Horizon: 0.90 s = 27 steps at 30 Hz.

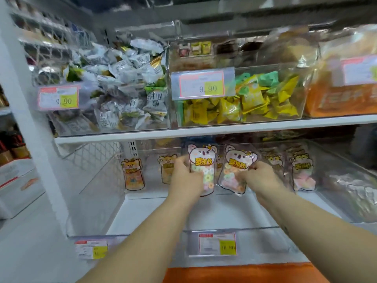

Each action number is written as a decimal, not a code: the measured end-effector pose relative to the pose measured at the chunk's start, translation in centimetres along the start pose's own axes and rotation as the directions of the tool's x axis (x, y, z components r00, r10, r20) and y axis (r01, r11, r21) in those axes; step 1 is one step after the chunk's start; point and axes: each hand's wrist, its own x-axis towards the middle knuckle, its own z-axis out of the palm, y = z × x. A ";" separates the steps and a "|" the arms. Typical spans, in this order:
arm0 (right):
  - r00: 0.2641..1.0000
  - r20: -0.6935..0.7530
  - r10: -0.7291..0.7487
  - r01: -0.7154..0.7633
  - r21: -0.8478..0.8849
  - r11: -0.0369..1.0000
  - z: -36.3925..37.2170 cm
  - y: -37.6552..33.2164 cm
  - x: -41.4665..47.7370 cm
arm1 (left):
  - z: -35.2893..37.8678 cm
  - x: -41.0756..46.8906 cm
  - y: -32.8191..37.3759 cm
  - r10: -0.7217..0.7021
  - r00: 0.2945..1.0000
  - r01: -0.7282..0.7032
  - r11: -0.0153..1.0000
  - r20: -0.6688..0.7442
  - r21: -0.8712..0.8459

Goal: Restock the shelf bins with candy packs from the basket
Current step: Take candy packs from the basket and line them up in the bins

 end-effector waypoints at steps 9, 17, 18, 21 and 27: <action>0.999 0.038 0.037 -0.019 -0.382 0.924 4.8 4.4 9.9 | 6.8 7.1 -4.9 -0.296 0.952 0.294 0.955 -0.081 -0.035; 0.998 0.063 0.022 0.021 -0.620 0.784 7.1 7.1 12.0 | 8.0 10.0 -8.5 -0.302 0.935 0.323 0.941 -0.185 0.101; 0.998 0.064 -0.001 0.041 -0.630 0.775 7.1 7.3 12.1 | 8.1 9.7 -8.3 -0.266 0.945 0.295 0.944 -0.193 0.147; 0.997 0.033 -0.068 0.074 -0.568 0.820 7.6 7.5 12.0 | 8.4 9.3 -8.6 -0.170 0.966 0.219 0.938 -0.196 0.269; 0.982 -0.013 -0.189 0.150 -0.553 0.819 7.3 7.3 10.9 | 8.7 7.2 -7.0 -0.057 0.986 0.120 0.901 -0.159 0.417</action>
